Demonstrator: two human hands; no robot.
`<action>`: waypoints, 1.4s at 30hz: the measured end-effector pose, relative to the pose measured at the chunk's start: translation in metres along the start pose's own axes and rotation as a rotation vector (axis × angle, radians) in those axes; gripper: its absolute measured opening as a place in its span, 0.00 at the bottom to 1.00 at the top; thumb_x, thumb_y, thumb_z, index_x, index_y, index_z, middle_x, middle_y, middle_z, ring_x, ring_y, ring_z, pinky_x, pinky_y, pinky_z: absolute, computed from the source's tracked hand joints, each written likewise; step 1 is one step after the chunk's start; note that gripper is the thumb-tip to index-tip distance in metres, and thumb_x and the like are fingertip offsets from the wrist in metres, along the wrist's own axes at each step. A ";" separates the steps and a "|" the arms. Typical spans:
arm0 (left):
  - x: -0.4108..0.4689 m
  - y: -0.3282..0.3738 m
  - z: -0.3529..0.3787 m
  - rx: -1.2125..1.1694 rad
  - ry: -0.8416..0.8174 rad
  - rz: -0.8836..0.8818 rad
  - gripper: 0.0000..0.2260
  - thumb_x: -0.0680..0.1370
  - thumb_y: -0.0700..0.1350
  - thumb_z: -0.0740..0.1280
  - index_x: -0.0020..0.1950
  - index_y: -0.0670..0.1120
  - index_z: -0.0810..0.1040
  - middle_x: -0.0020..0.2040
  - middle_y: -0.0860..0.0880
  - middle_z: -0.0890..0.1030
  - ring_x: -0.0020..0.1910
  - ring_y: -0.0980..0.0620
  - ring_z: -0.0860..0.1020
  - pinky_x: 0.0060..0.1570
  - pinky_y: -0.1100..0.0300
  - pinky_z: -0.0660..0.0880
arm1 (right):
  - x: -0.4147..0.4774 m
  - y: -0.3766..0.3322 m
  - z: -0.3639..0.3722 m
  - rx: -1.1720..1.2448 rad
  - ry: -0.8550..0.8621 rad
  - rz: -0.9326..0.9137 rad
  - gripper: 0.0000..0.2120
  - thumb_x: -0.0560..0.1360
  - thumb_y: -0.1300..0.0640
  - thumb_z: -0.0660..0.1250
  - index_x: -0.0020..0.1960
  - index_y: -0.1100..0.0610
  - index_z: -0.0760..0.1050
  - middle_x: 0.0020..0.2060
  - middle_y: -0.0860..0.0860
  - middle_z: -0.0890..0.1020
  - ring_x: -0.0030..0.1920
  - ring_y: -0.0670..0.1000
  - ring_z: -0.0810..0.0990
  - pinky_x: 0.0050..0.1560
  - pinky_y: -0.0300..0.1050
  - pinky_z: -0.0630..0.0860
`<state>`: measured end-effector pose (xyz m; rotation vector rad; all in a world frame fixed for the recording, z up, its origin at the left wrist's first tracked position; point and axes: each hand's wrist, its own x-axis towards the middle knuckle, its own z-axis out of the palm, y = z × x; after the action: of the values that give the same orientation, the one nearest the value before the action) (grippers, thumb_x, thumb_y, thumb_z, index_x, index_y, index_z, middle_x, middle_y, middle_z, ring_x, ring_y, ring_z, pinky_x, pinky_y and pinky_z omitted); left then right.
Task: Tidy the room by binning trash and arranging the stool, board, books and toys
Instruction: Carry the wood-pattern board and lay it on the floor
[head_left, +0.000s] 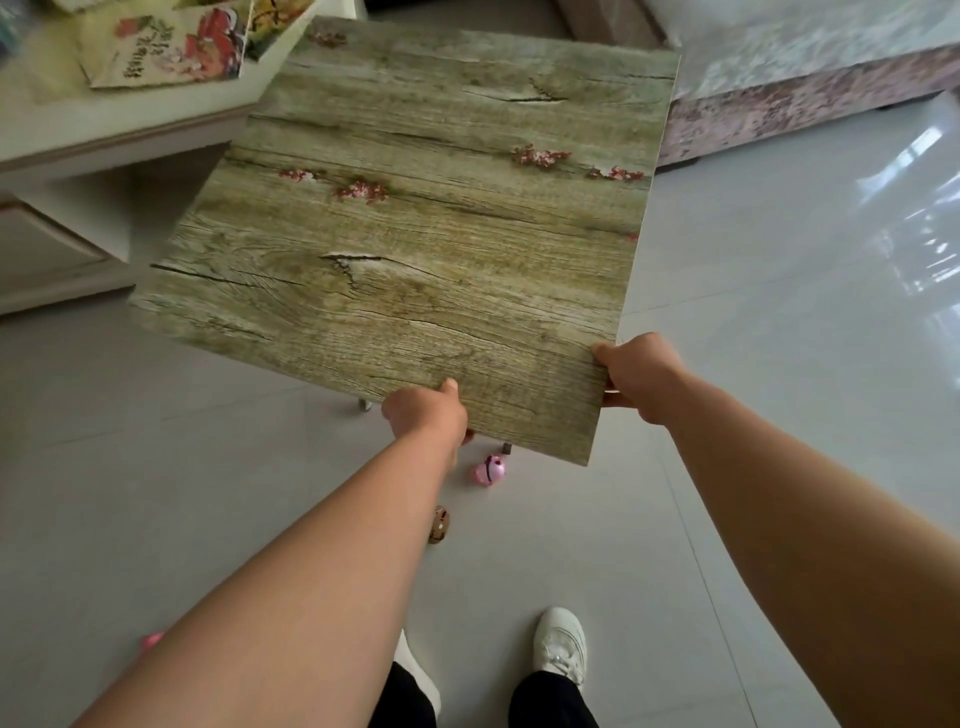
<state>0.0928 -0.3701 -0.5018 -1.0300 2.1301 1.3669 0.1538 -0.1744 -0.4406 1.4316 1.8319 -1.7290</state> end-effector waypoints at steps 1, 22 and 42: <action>-0.002 0.001 0.007 0.006 -0.006 0.003 0.25 0.71 0.50 0.72 0.60 0.36 0.70 0.56 0.37 0.78 0.48 0.35 0.81 0.46 0.42 0.80 | 0.002 0.000 -0.007 0.007 0.006 0.003 0.08 0.79 0.58 0.63 0.45 0.63 0.72 0.46 0.58 0.81 0.40 0.56 0.83 0.37 0.49 0.82; -0.076 0.035 0.099 0.154 -0.225 0.070 0.16 0.80 0.45 0.63 0.61 0.34 0.69 0.41 0.45 0.74 0.43 0.39 0.81 0.47 0.44 0.81 | 0.028 0.005 -0.108 0.094 0.143 0.056 0.06 0.79 0.61 0.62 0.46 0.63 0.71 0.36 0.55 0.77 0.33 0.52 0.79 0.30 0.46 0.78; -0.032 0.059 0.075 0.043 -0.237 0.032 0.42 0.74 0.45 0.73 0.77 0.43 0.48 0.62 0.50 0.73 0.31 0.51 0.75 0.42 0.48 0.82 | -0.003 0.052 -0.069 0.318 0.192 0.094 0.10 0.78 0.53 0.64 0.52 0.59 0.71 0.43 0.53 0.76 0.41 0.53 0.78 0.37 0.49 0.80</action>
<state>0.0647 -0.2764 -0.4775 -0.7780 1.9985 1.3771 0.2246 -0.1258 -0.4524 1.8305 1.5959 -1.9616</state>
